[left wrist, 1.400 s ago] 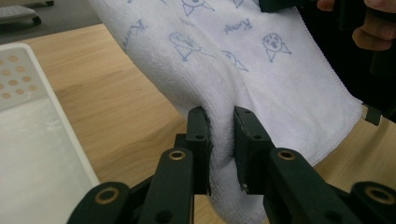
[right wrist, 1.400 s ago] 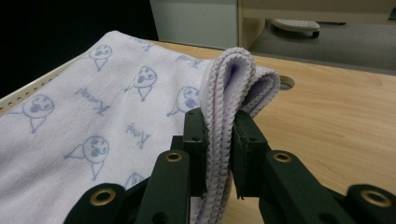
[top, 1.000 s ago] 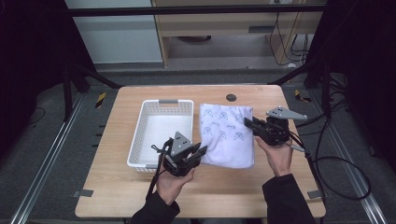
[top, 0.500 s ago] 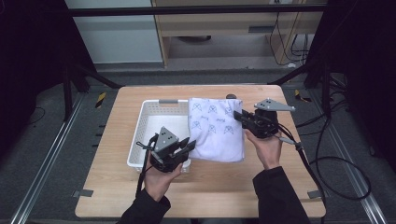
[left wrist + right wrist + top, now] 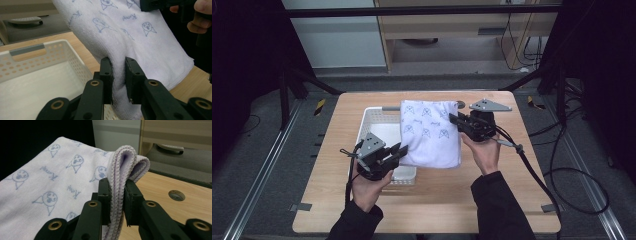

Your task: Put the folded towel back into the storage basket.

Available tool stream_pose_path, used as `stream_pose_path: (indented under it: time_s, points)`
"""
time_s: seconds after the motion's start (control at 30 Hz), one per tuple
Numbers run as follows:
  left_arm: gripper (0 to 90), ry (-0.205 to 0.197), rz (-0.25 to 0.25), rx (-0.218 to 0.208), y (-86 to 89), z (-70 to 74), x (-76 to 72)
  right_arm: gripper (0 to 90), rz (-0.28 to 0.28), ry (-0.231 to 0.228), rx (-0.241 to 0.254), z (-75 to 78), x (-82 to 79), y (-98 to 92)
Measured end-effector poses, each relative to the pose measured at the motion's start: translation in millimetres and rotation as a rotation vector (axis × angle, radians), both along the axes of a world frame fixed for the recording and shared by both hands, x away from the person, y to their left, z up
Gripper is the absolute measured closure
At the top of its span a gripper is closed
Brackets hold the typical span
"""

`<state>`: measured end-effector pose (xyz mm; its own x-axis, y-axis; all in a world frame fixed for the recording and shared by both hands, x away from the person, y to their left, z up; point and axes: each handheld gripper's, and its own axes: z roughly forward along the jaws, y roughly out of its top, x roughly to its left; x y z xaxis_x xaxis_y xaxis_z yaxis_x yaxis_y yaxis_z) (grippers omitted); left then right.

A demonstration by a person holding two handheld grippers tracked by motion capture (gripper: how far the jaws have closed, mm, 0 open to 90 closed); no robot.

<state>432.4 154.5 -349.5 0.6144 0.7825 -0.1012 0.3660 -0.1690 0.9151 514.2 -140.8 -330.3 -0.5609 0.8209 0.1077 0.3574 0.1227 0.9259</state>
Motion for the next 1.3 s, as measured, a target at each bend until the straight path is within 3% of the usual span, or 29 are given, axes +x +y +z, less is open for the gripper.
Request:
stream_pose_path:
  time_s: [0.83, 1.3]
  points:
    - [76.5, 0.004, 0.088, -0.019, 57.5, -0.6, 2.4, 77.7, 0.059, -0.001, -0.013, 0.4, 24.3, 65.2]
    - [76.5, 0.011, 0.173, -0.016, 91.3, -9.4, 9.4, 77.7, 0.09, -0.008, -0.024, -2.3, 40.6, 107.2]
